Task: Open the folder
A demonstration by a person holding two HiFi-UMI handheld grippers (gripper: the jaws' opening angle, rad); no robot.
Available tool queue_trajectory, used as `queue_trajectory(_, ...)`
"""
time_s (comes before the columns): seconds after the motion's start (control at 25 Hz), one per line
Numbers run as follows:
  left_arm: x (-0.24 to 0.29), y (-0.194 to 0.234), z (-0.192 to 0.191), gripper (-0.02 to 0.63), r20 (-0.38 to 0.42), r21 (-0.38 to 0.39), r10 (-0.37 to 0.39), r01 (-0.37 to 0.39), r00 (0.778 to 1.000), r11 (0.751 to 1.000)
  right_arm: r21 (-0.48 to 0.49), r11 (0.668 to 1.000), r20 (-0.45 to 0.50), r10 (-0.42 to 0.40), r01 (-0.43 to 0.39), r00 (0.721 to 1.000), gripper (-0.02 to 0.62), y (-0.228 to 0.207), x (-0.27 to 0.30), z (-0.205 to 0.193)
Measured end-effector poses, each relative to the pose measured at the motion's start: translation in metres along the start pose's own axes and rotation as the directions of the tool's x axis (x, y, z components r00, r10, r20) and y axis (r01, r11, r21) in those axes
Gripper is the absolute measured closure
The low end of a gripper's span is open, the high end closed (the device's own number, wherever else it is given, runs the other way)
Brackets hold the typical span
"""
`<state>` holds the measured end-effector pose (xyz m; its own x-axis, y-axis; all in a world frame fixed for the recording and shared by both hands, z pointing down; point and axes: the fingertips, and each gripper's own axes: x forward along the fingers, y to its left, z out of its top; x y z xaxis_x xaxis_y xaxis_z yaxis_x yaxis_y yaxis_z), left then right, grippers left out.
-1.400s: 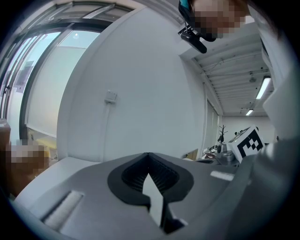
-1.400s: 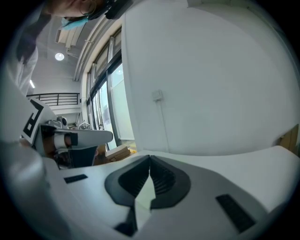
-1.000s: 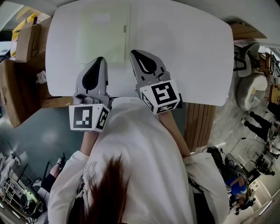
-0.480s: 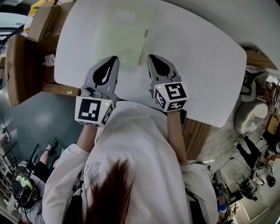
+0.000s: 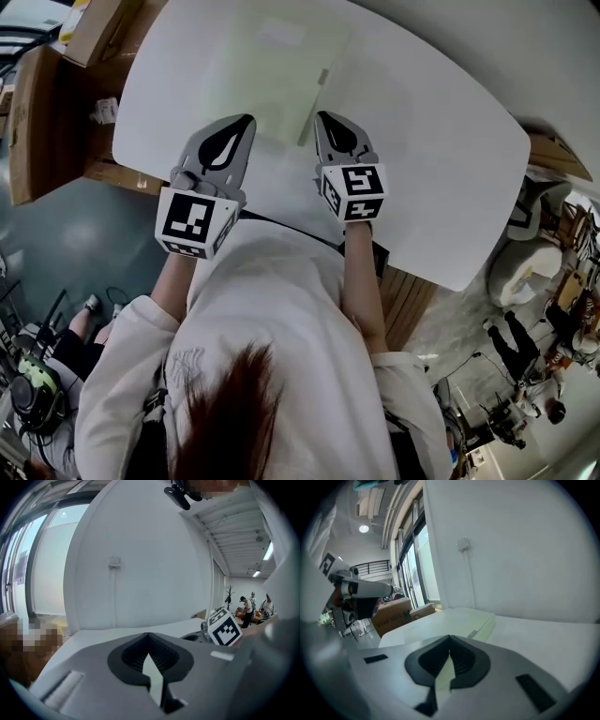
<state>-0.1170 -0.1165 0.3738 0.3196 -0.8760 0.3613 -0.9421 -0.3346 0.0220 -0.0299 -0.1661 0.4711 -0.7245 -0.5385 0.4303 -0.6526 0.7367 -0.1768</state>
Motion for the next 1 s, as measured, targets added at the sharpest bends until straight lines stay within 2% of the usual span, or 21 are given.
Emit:
queue_trajectory(0.2, 0.005, -0.004, -0.006, 0.598, -0.024, 0.025, -0.022, 0.022, 0.999, 0.999, 0.005, 1.0, -0.021, -0.028, 0.028, 0.999, 0.591, -0.01, 0.017, -0.013)
queue_trajectory(0.36, 0.006, -0.01, -0.003, 0.598, -0.007, 0.038, -0.054, 0.054, 0.999, 0.998, 0.012, 0.999, -0.023, -0.046, 0.047, 0.999, 0.591, -0.018, 0.023, -0.019)
queue_trajectory(0.8, 0.012, -0.004, -0.001, 0.598, -0.016, 0.04, -0.058, 0.058, 0.998, 0.998, -0.004, 0.999, -0.039, -0.036, 0.036, 0.999, 0.591, -0.018, 0.038, -0.033)
queue_trajectory(1.0, 0.013, -0.005, -0.004, 0.598, -0.021, 0.037, -0.068, 0.069, 0.997, 0.997, 0.007, 0.998, -0.001, -0.056, 0.056, 0.998, 0.591, -0.017, 0.038, -0.035)
